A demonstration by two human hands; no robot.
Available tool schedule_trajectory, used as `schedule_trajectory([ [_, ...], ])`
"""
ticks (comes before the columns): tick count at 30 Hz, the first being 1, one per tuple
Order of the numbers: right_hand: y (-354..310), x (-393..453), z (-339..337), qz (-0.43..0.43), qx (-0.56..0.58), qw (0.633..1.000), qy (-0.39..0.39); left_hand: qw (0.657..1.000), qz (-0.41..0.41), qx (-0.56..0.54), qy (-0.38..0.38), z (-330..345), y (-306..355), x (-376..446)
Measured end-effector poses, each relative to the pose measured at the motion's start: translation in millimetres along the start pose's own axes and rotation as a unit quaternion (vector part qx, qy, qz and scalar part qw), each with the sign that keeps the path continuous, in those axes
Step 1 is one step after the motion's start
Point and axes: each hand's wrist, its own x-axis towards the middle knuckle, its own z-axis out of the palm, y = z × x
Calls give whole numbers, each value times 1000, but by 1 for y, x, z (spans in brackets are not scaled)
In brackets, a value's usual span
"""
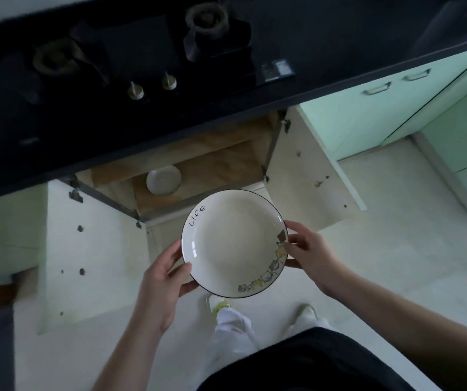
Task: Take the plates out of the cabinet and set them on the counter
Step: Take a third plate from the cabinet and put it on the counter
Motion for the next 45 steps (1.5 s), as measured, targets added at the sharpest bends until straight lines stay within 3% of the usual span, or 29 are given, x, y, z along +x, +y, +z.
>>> schedule_trajectory([
  [7, -22, -47, -118, -57, 72, 995, 34, 997, 45, 46, -29, 119, 40, -24],
  [13, -37, -105, -251, -98, 110, 985, 88, 995, 45, 30, -89, 265, 47, -34],
  [18, -49, -140, -321, -115, 134, 976, 126, 987, 41, 29, -153, 341, 60, -43],
  [30, -80, -93, -353, -85, 164, 964, 193, 974, 16, 49, -220, 395, 102, 34],
  [45, -139, -1, -430, -99, 180, 952, 225, 971, 36, 73, -224, 482, 154, 123],
])
